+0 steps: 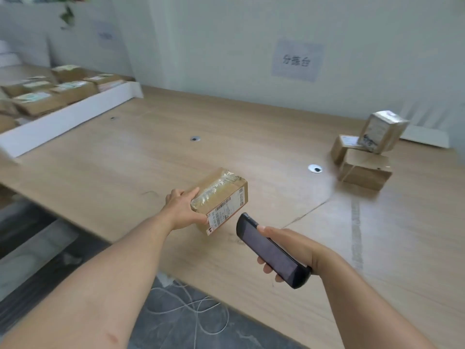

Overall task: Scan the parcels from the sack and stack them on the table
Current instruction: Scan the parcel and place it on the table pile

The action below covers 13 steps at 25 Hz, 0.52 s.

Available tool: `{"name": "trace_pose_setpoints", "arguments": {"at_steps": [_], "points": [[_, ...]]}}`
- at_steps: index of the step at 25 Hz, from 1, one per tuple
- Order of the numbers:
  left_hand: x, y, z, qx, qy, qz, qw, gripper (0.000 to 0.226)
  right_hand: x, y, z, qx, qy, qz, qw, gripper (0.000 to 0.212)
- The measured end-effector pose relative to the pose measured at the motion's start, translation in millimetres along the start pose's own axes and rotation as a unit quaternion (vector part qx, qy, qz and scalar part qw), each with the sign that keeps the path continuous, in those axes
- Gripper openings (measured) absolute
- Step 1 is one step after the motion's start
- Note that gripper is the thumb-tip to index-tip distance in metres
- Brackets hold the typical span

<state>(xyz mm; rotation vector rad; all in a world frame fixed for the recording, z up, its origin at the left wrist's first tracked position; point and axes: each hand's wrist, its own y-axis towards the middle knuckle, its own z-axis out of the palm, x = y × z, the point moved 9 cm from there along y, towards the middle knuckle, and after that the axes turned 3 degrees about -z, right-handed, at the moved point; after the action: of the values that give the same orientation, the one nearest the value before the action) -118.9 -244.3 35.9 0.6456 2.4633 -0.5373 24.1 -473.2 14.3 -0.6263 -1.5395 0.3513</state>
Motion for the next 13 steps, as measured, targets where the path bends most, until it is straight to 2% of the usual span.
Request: {"name": "trace_pose_setpoints", "arguments": {"at_steps": [6,10,13], "points": [[93,-102,-42,-0.076,0.002,-0.125,0.989,0.109,9,4,75,0.075,0.005,-0.058,0.995,0.052],[159,-176,-68,-0.118,-0.013,-0.21,0.97,0.112,13,12,151,0.164,-0.013,-0.044,0.985,0.062],[203,-225,-92,-0.155,-0.046,-0.259,0.952,0.11,29,13,208,0.218,-0.041,-0.053,0.974,0.054]]}}
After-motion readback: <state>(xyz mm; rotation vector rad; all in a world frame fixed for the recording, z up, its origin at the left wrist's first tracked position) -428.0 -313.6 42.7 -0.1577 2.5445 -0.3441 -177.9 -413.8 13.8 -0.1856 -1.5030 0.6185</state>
